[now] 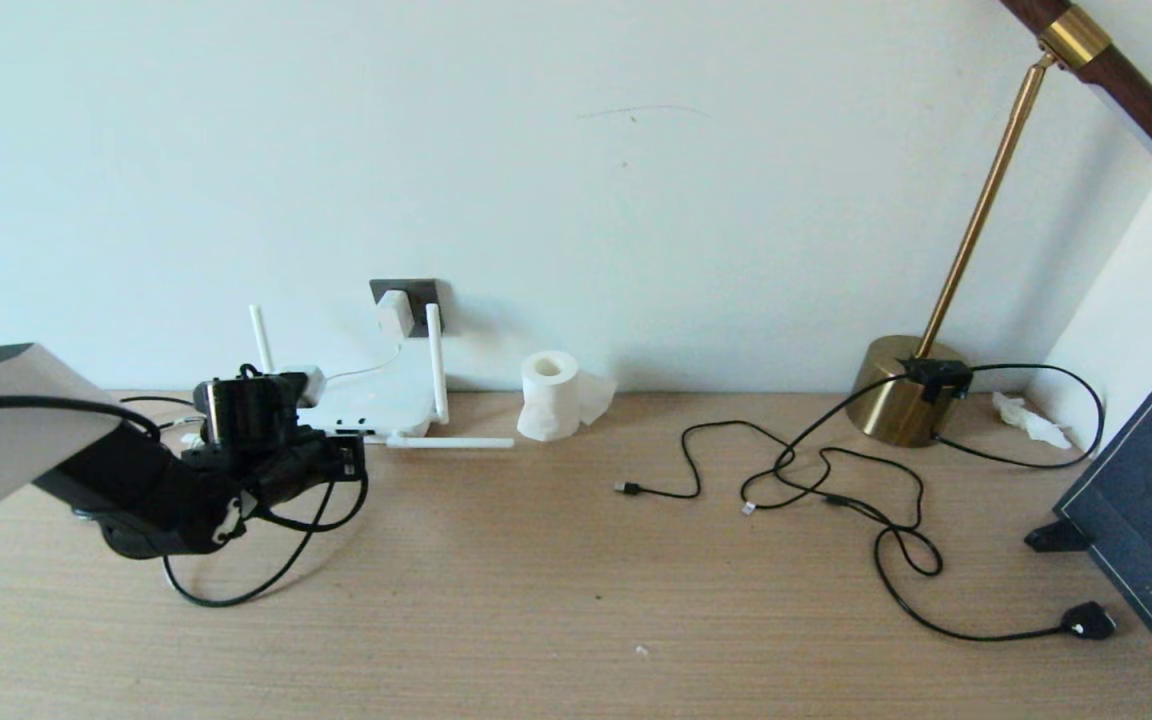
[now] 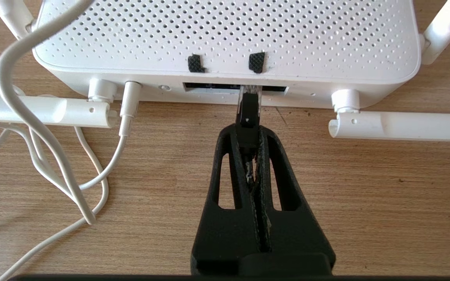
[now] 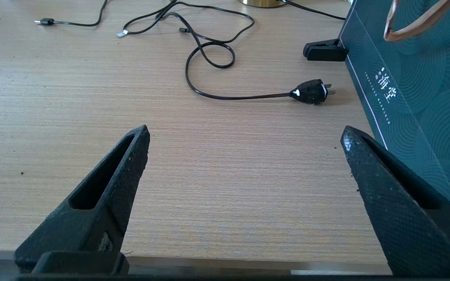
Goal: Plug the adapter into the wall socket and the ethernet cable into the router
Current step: Align cable and router interface
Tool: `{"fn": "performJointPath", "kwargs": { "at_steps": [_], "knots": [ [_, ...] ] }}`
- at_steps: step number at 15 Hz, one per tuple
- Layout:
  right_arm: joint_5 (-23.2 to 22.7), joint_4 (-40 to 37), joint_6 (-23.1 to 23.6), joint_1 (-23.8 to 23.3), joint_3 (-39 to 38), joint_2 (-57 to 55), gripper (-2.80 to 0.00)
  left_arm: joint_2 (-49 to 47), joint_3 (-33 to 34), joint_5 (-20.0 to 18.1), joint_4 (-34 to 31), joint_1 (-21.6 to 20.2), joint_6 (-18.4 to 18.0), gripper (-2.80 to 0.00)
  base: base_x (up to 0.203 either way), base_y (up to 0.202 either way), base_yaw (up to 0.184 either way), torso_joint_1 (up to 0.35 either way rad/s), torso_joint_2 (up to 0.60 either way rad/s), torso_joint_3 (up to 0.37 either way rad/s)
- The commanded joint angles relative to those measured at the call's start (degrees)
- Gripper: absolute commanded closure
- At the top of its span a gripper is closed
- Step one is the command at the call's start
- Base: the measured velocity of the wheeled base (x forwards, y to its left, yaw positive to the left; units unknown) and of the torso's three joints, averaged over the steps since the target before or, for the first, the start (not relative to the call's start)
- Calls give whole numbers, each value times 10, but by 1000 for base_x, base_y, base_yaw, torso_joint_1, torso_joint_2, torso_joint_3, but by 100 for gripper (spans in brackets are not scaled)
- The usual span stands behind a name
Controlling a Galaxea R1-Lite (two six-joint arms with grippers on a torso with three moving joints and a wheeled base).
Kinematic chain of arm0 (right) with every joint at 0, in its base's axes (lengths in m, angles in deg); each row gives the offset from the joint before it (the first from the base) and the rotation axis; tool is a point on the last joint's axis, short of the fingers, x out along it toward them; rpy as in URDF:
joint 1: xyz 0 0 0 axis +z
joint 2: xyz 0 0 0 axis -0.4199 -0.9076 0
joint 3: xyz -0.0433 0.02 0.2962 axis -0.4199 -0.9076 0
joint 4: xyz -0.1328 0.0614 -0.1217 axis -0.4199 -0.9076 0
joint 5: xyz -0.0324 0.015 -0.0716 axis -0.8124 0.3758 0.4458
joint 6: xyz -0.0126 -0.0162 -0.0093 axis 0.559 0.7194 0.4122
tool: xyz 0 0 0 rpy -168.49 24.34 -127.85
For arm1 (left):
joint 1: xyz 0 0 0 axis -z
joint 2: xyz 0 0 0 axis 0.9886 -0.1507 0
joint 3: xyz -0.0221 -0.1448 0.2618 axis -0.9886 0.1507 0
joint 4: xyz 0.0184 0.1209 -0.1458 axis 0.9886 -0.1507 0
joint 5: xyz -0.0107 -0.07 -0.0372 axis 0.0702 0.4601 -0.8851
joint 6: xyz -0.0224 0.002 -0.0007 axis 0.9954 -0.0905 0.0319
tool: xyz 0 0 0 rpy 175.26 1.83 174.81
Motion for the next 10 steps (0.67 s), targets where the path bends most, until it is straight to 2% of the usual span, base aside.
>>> {"fn": "performJointPath", "kwargs": {
  "at_steps": [1,10],
  "knots": [
    [0,-1,0,0,0,-1,-280,2,3,0,0,0,0,0,0,0,0,0,0,0],
    [0,-1,0,1,0,-1,-280,7,23,0,7,-2,2,0,0,0,0,0,0,0]
  ]
}}
